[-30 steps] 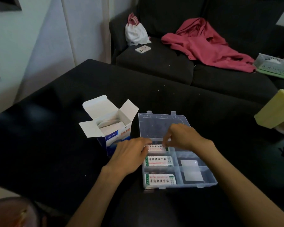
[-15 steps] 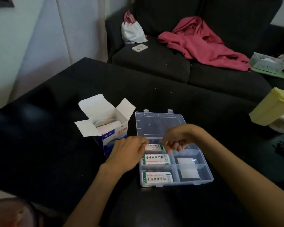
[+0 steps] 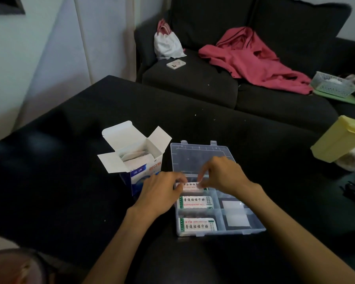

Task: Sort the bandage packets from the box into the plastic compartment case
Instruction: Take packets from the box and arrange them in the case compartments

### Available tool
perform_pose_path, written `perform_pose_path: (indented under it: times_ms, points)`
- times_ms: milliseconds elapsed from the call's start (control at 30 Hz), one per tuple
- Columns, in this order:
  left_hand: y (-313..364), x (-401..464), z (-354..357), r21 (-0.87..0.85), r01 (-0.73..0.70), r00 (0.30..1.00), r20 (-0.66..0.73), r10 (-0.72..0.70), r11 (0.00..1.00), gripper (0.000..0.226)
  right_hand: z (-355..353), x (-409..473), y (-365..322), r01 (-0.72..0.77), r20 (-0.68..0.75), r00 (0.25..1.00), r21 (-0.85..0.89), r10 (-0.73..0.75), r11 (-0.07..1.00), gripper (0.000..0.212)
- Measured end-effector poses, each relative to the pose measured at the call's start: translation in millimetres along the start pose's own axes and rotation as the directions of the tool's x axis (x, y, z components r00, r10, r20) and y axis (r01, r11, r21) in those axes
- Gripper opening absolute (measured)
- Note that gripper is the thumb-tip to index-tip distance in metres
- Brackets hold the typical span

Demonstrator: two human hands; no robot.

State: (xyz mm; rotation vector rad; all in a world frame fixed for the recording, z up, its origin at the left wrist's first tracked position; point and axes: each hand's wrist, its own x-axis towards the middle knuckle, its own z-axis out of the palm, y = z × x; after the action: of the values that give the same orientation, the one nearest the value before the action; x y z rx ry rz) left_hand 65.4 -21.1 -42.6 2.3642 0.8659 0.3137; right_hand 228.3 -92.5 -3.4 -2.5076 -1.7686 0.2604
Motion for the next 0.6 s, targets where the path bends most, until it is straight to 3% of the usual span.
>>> perform_pose_path:
  times_ms: [167, 267, 300, 367, 433, 467, 500, 600]
  points:
    - [8, -3, -6, 0.023, -0.053, 0.997, -0.056, 0.054, 0.998, 0.024, -2, 0, 0, 0.001, 0.039, 0.999, 0.076, -0.004, 0.997, 0.011]
    - [20, -10, -25, 0.015, -0.134, 0.955, -0.265, 0.134, 0.991, 0.021, -25, -1, -5, -0.010, -0.011, 1.000, 0.242, 0.014, 0.970, 0.008]
    - [23, -15, -33, 0.000, -0.143, 0.907, -0.400, 0.131, 0.990, 0.019, -33, -3, -10, -0.002, -0.058, 0.998, 0.300, 0.020, 0.954, 0.008]
    - [23, -23, -51, -0.037, -0.107, 0.700, -0.713, 0.049, 0.994, 0.017, -46, -6, -28, 0.075, -0.186, 0.983, 0.388, -0.002, 0.918, 0.007]
    - [11, -31, -69, -0.117, 0.032, 0.505, -0.855, -0.117, 0.993, 0.025, -50, -5, -54, 0.187, -0.279, 0.957, 0.374, -0.082, 0.908, 0.011]
    - [2, -34, -76, -0.172, 0.137, 0.489, -0.845, -0.217, 0.976, 0.036, -48, -4, -67, 0.251, -0.300, 0.942, 0.321, -0.153, 0.913, 0.015]
    - [-9, -37, -82, -0.203, 0.252, 0.520, -0.796, -0.310, 0.946, 0.047, -43, -1, -79, 0.314, -0.304, 0.924, 0.247, -0.234, 0.917, 0.020]
    - [-44, -42, -85, -0.202, 0.586, 0.655, -0.452, -0.606, 0.785, 0.049, -17, 6, -92, 0.407, -0.244, 0.893, 0.074, -0.379, 0.910, 0.025]
